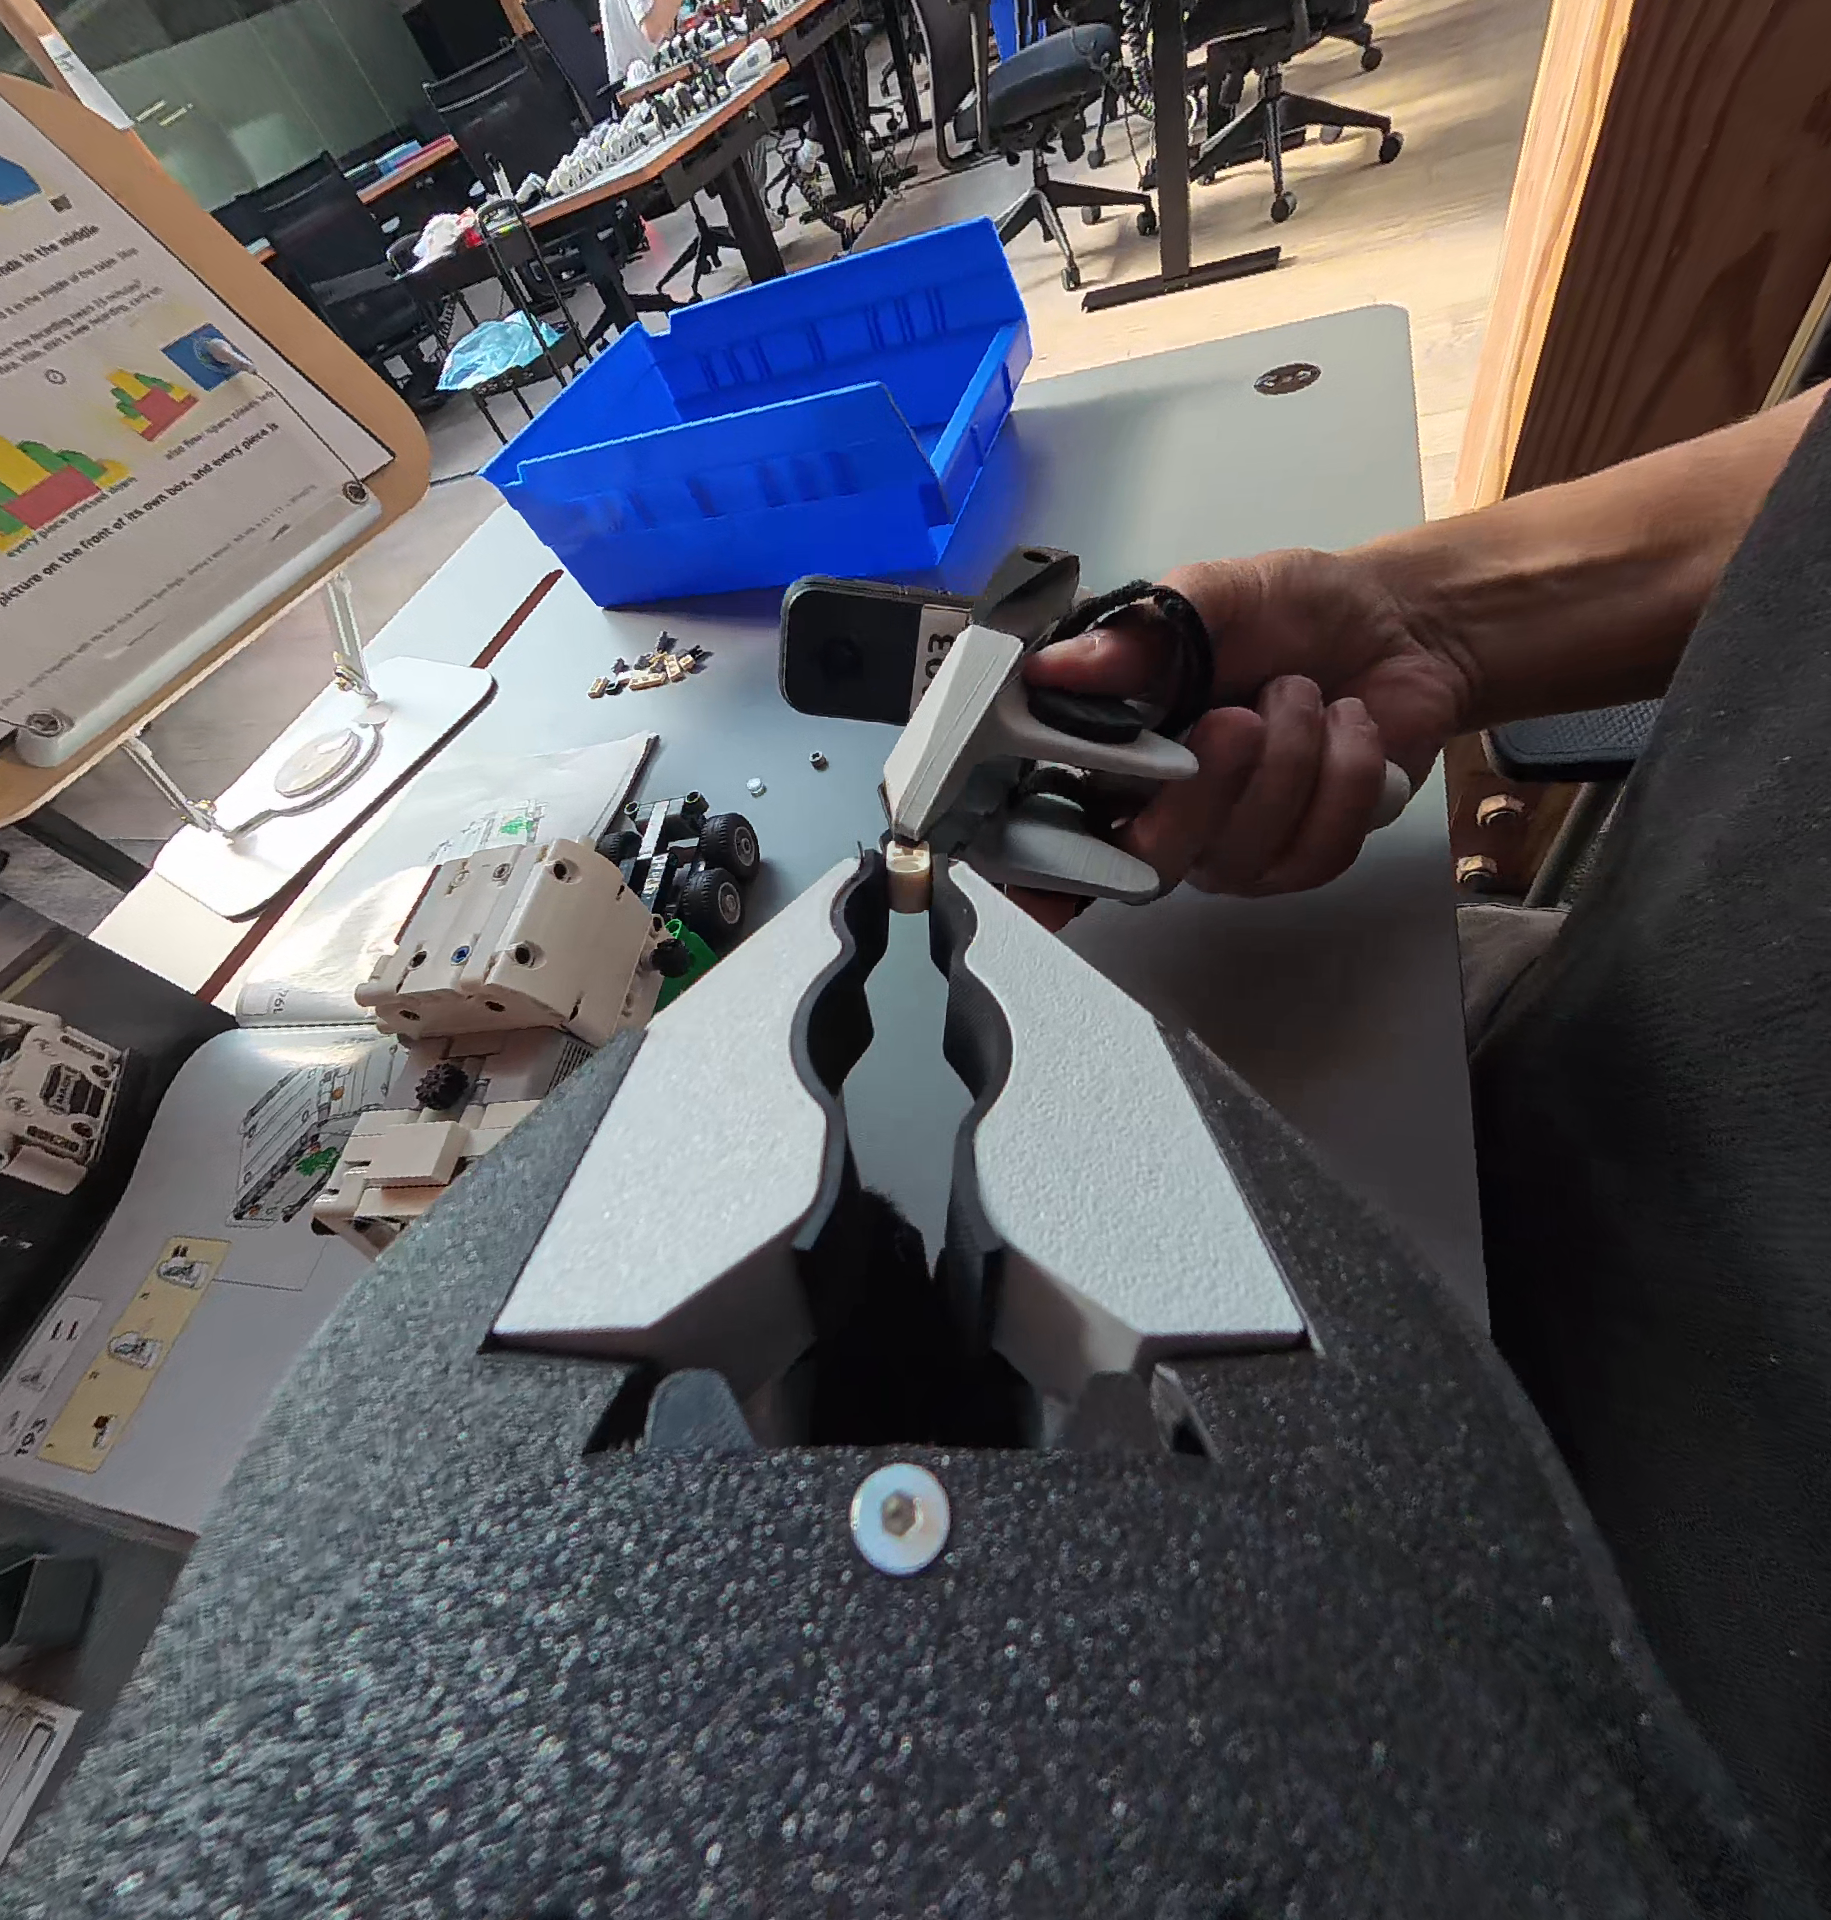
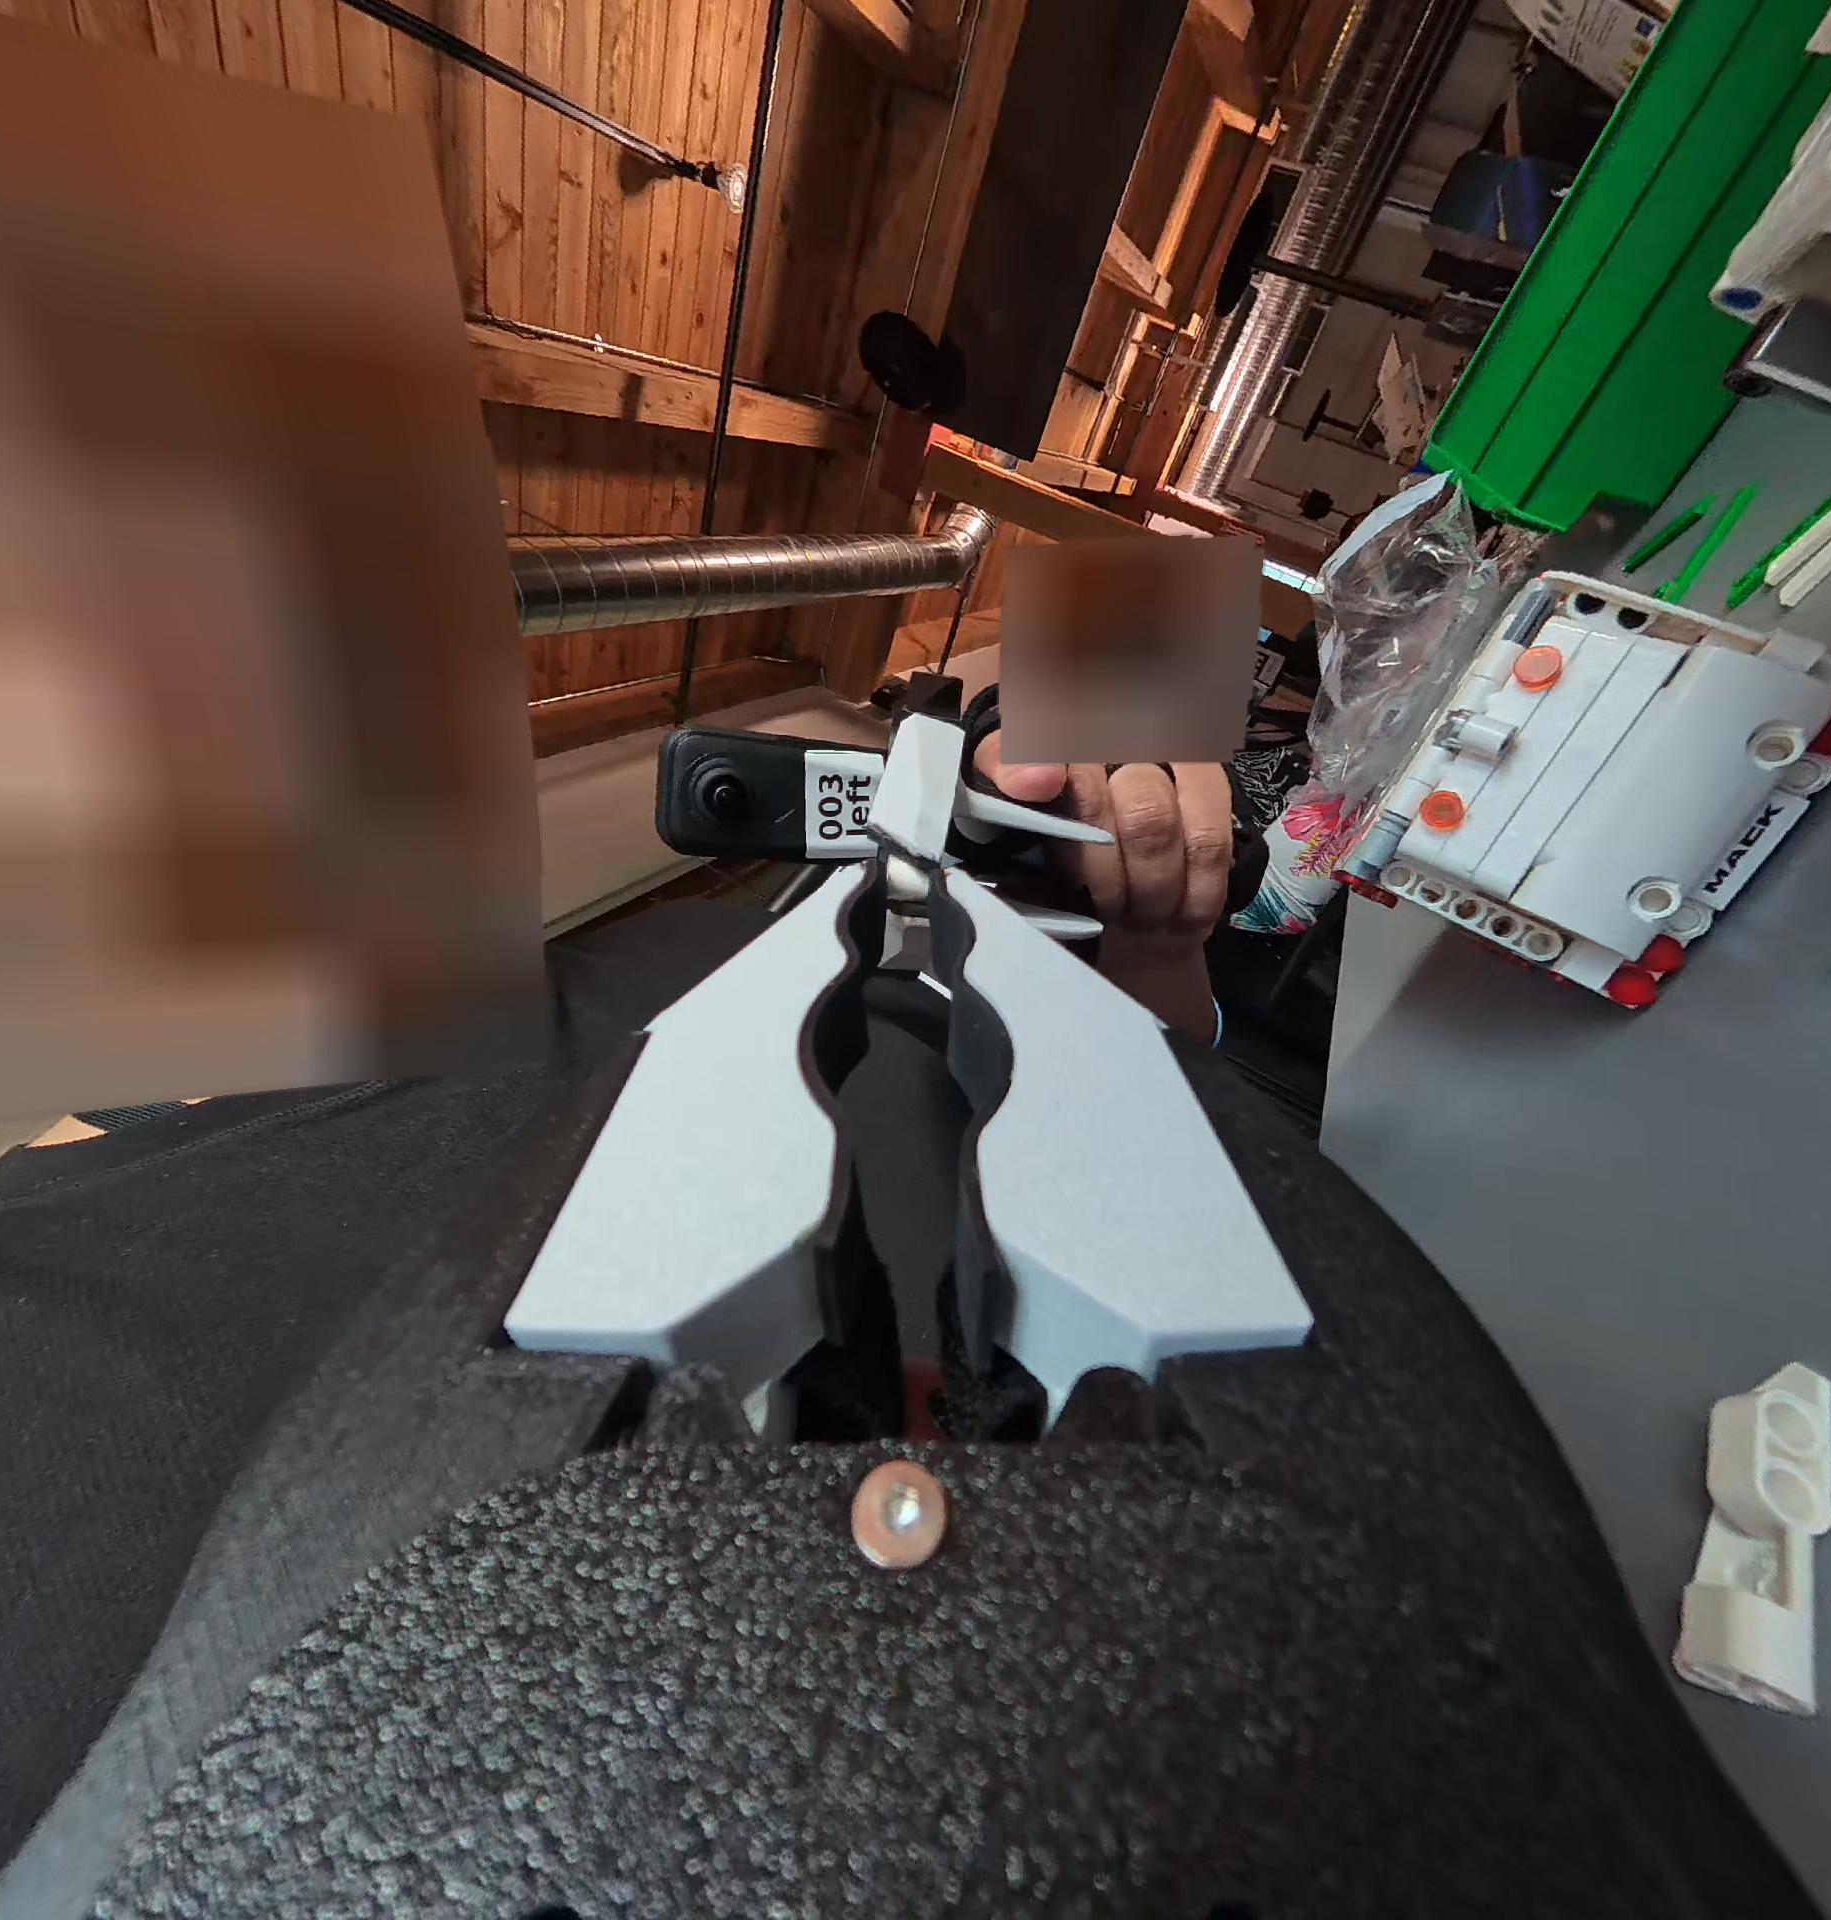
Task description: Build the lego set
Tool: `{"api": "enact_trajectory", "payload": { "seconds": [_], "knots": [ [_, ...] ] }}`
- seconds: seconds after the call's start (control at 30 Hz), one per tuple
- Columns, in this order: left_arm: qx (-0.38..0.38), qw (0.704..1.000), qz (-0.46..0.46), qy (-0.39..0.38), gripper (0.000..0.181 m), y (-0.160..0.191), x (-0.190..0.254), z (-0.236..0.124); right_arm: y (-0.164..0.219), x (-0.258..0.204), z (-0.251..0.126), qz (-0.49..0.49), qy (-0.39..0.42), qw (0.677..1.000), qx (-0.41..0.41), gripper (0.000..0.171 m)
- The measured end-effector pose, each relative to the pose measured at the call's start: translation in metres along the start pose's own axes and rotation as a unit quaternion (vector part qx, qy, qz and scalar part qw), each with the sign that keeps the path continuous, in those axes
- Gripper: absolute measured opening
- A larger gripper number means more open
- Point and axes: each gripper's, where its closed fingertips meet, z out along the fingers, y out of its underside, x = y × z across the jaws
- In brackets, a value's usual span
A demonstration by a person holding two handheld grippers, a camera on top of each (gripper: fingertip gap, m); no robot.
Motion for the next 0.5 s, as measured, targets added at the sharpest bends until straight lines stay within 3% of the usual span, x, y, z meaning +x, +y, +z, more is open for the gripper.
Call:
{"api": "enact_trajectory", "payload": {
  "seconds": [0.13, 0.2, 0.27, 0.37, 0.4, 0.5],
  "knots": [
    [0.016, 0.999, -0.033, 0.010, 0.007, -0.001, 0.001, 0.000, -0.002, -0.002, -0.008, -0.062, 0.047, 0.997, -0.019, 0.012],
    [0.036, 0.997, -0.073, 0.014, 0.007, -0.006, 0.001, -0.001, -0.012, -0.006, -0.028, -0.136, 0.108, 0.984, -0.028, 0.013],
    [0.050, 0.992, -0.112, 0.014, 0.007, -0.008, 0.003, 0.000, -0.024, 0.004, -0.065, -0.240, 0.248, 0.937, -0.053, 0.014],
    [0.047, 0.985, -0.164, 0.022, 0.006, 0.004, 0.017, 0.013, -0.023, 0.020, -0.122, -0.344, 0.426, 0.826, -0.134, 0.017],
    [0.038, 0.983, -0.176, 0.023, 0.006, 0.012, 0.022, 0.018, -0.018, 0.025, -0.135, -0.358, 0.459, 0.797, -0.160, 0.018],
    [0.021, 0.981, -0.189, 0.023, 0.006, 0.028, 0.033, 0.031, -0.002, 0.040, -0.147, -0.376, 0.494, 0.758, -0.202, 0.017]
  ]
}}
